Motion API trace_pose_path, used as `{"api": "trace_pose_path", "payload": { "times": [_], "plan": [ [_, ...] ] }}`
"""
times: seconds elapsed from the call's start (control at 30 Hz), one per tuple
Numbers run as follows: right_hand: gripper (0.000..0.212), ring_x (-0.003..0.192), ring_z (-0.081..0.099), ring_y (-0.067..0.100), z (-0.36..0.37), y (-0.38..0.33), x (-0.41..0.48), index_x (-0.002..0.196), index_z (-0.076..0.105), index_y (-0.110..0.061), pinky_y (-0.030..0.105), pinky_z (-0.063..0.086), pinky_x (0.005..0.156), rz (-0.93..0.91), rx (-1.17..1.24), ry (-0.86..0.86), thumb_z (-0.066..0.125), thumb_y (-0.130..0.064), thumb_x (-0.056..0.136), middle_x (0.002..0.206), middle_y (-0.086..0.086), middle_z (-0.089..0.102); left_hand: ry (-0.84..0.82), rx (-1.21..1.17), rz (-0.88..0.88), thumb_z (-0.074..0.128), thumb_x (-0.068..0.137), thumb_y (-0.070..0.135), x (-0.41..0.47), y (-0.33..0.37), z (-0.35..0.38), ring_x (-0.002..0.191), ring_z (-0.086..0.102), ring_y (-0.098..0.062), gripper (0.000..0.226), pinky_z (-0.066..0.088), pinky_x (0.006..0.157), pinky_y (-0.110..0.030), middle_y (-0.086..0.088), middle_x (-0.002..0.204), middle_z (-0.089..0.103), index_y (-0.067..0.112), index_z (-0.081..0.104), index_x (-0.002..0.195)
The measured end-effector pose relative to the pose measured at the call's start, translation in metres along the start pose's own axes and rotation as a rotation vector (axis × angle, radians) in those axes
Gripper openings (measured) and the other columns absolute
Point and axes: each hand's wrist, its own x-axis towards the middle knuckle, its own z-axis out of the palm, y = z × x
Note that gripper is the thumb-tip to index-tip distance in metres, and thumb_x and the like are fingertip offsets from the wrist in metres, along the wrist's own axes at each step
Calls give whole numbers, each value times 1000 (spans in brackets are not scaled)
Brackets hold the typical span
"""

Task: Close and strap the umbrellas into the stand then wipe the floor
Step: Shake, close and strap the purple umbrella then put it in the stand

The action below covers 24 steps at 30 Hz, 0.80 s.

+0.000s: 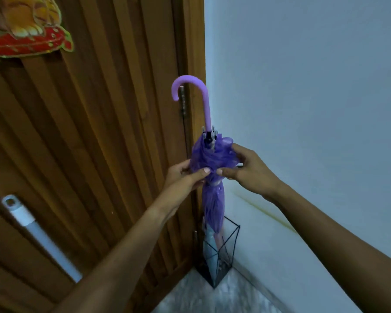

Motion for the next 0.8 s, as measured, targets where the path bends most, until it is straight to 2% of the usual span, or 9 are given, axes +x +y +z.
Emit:
{"api": "trace_pose_path", "payload": {
  "times": [0.1, 0.2, 0.27, 0.37, 0.47, 0.57, 0.63, 0.7, 0.8],
  "plan": [
    [41, 91, 68, 3, -11, 43, 28, 119, 67, -14, 19, 55, 81, 45, 14, 1, 76, 2, 83, 102, -6, 74, -10, 91, -23, 76, 83, 15, 42, -24, 6, 100, 71, -25, 29, 55, 90, -39, -9, 110, 76, 16, 73, 112],
    [44, 99, 69, 10, -21, 96, 57, 120, 67, -17, 24, 57, 86, 121, 22, -38, 78, 1, 81, 107, -3, 74, -17, 153, -81, 72, 87, 2, 83, -53, 10, 81, 71, -8, 22, 58, 72, -22, -7, 98, 75, 8, 73, 108],
    [47, 100, 69, 11, -26, 136, 74, 119, 67, -15, 26, 56, 87, 167, 0, -78, 79, 4, 78, 109, -1, 74, -56, 183, -160, 72, 86, 4, 106, -75, 13, 75, 68, -2, 20, 55, 68, -17, 4, 86, 75, 20, 75, 97],
    [50, 102, 69, 16, -27, 192, 93, 120, 65, -15, 29, 57, 89, 243, 26, -113, 80, 5, 77, 110, 1, 73, -146, 237, -297, 70, 91, 15, 135, -111, 15, 87, 70, 1, 19, 54, 73, -13, 6, 101, 76, 27, 72, 106],
    [52, 95, 69, 13, -22, 241, 109, 113, 64, -23, 27, 57, 87, 350, 59, -155, 78, 10, 76, 106, 1, 73, -124, 213, -412, 70, 91, 18, 158, -155, 14, 102, 69, -12, 25, 56, 86, -23, -7, 114, 74, 18, 72, 116],
    [54, 92, 69, 8, -14, 288, 118, 111, 64, -22, 23, 55, 82, 441, 91, -196, 78, 14, 73, 105, 2, 73, -49, 209, -489, 73, 87, 14, 178, -197, 18, 108, 69, -26, 18, 53, 97, -41, -2, 104, 76, 27, 74, 99],
    [54, 92, 69, 3, -8, 319, 121, 114, 64, -18, 18, 51, 80, 490, 112, -212, 79, 13, 73, 107, 1, 71, 27, 167, -491, 70, 88, 0, 188, -227, 21, 93, 72, -19, 24, 55, 89, -40, 6, 88, 77, 22, 73, 95],
    [55, 95, 70, 8, -2, 348, 121, 115, 62, -17, 21, 54, 81, 539, 130, -201, 80, 13, 73, 109, 0, 68, 61, 144, -469, 66, 86, -10, 195, -260, 25, 80, 71, -7, 29, 53, 83, -36, 10, 81, 77, 12, 71, 104],
    [55, 90, 69, 8, 8, 394, 121, 113, 61, -18, 22, 57, 81, 617, 142, -189, 77, 17, 73, 105, -5, 67, 49, 174, -452, 68, 86, -8, 204, -311, 26, 88, 70, -15, 31, 55, 81, -29, -14, 99, 76, -6, 68, 117]
  ]
}}
